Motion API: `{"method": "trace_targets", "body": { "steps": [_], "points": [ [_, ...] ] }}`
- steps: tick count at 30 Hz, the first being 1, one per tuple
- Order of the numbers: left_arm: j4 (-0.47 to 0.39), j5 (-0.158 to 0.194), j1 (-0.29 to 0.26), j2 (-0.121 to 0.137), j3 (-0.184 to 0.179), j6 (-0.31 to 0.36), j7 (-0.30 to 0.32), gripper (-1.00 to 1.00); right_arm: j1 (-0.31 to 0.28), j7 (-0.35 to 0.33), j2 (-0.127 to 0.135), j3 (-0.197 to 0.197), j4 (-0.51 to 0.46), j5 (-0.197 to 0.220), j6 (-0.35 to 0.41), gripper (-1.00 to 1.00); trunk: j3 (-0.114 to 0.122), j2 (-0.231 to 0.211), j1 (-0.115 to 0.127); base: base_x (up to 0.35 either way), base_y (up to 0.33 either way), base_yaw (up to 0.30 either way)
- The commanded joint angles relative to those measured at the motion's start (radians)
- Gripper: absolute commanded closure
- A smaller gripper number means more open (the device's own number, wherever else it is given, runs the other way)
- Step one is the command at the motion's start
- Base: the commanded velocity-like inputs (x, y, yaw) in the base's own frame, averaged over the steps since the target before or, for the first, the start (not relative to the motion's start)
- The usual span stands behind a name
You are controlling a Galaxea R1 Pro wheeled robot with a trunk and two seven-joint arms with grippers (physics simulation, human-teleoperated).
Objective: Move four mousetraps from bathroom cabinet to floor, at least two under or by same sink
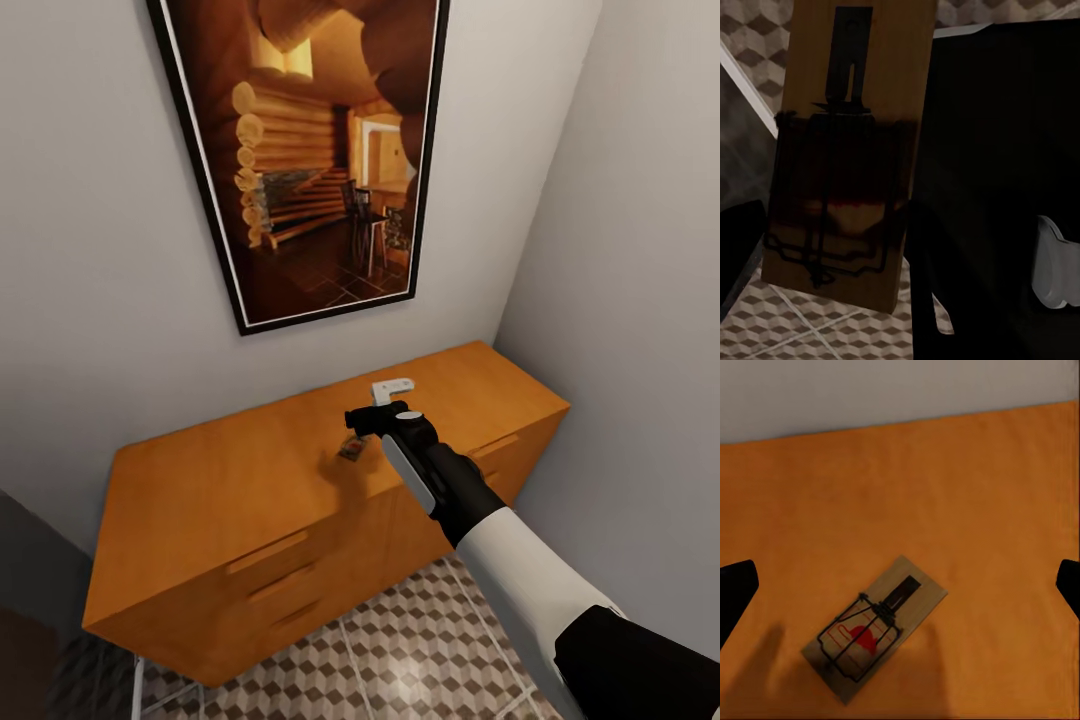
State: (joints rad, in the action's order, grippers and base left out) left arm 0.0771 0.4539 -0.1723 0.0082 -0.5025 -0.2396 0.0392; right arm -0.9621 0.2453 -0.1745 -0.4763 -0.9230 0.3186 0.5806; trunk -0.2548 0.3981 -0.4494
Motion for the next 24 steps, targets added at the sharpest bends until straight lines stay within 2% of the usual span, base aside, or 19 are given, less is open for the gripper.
{"method": "trace_targets", "body": {
  "steps": [1,8,13,24],
  "points": [
    [0.004,0.009,-0.002,-0.001,-0.008,-0.006,0.004,1.0,-0.001,0.009,0.0,-0.002,0.0,0.01,0.002,-1.0,-0.002,0.002,-0.001,0.0,0.0,-0.187],
    [0.004,0.009,-0.001,-0.001,-0.008,-0.006,0.004,1.0,-0.001,0.009,0.0,-0.002,0.0,0.011,0.002,-1.0,-0.002,0.002,-0.001,0.0,0.0,-0.171],
    [0.004,0.009,-0.001,-0.001,-0.008,-0.006,0.004,1.0,-0.001,0.009,0.0,-0.002,0.0,0.01,0.002,-1.0,-0.002,0.002,-0.001,0.0,0.044,-0.04],
    [0.004,0.009,-0.001,-0.001,-0.008,-0.006,0.004,1.0,-0.001,0.009,0.0,-0.002,0.0,0.01,0.002,-1.0,-0.002,0.002,-0.001,0.0,0.234,-0.003]
  ]
}}
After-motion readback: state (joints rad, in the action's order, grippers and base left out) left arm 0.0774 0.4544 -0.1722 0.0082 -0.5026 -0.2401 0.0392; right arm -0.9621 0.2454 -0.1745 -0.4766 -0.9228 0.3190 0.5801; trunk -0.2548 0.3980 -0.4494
